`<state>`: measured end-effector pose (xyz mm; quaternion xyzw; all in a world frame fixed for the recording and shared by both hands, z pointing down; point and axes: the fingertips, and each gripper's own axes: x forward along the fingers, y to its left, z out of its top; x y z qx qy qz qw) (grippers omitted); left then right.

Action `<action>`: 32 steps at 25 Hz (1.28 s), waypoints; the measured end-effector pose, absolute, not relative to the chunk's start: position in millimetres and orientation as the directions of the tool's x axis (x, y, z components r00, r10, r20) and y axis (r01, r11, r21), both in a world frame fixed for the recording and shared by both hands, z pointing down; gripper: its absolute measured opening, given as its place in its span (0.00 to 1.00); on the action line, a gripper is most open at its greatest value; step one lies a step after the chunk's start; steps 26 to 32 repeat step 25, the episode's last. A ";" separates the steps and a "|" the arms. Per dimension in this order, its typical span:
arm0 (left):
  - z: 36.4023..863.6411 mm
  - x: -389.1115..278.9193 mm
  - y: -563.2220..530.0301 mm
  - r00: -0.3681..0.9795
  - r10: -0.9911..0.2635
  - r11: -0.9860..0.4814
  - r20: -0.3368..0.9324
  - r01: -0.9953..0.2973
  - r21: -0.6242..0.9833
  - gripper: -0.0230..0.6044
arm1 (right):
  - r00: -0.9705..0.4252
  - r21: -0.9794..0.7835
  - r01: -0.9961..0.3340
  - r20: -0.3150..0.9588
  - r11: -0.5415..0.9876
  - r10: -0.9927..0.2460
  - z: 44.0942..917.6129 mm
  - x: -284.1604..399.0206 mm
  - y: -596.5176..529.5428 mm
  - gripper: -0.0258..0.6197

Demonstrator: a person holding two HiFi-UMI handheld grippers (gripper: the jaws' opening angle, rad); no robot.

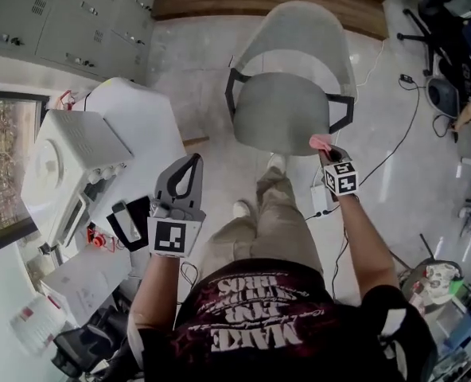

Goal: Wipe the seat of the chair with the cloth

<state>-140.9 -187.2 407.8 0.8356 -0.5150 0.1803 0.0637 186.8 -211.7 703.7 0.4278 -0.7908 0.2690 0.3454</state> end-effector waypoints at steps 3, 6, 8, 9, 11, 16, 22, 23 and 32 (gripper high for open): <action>390.1 -147.1 -176.5 0.395 -0.848 -0.451 0.353 -0.888 -0.092 0.04 | -0.418 -0.090 -0.859 0.694 0.505 -0.586 633.0 180.1 -198.4 0.09; 369.4 -149.8 -168.4 0.402 -0.857 -0.455 0.323 -0.884 -0.107 0.04 | -0.416 -0.042 -0.867 0.609 0.497 -0.675 567.6 177.6 -186.7 0.09; 355.4 -152.4 -163.1 0.409 -0.861 -0.458 0.301 -0.882 -0.112 0.04 | -0.415 -0.033 -0.877 0.554 0.479 -0.722 529.9 174.2 -177.9 0.09; 349.5 -153.6 -159.6 0.413 -0.862 -0.461 0.293 -0.880 -0.113 0.04 | -0.414 -0.034 -0.883 0.528 0.468 -0.742 512.8 172.2 -171.7 0.09; 338.5 -156.5 -152.9 0.424 -0.863 -0.467 0.275 -0.877 -0.113 0.04 | -0.411 -0.034 -0.892 0.480 0.452 -0.775 481.6 167.2 -158.7 0.09; 309.0 -167.6 -136.8 0.436 -0.873 -0.466 0.216 -0.878 -0.110 0.04 | -0.438 -0.038 -0.885 0.406 0.464 -0.802 423.6 145.2 -130.5 0.09; 279.7 -167.5 -110.3 0.471 -0.871 -0.486 0.142 -0.867 -0.108 0.04 | -0.437 0.043 -0.879 0.326 0.475 -0.838 363.5 127.4 -93.9 0.09; 278.1 -171.4 -103.5 0.470 -0.872 -0.485 0.139 -0.868 -0.105 0.04 | -0.438 0.053 -0.878 0.317 0.476 -0.841 357.1 122.3 -87.1 0.09; 274.6 -181.5 -90.4 0.465 -0.875 -0.478 0.132 -0.873 -0.099 0.04 | -0.441 0.069 -0.875 0.298 0.480 -0.846 345.4 110.2 -75.2 0.09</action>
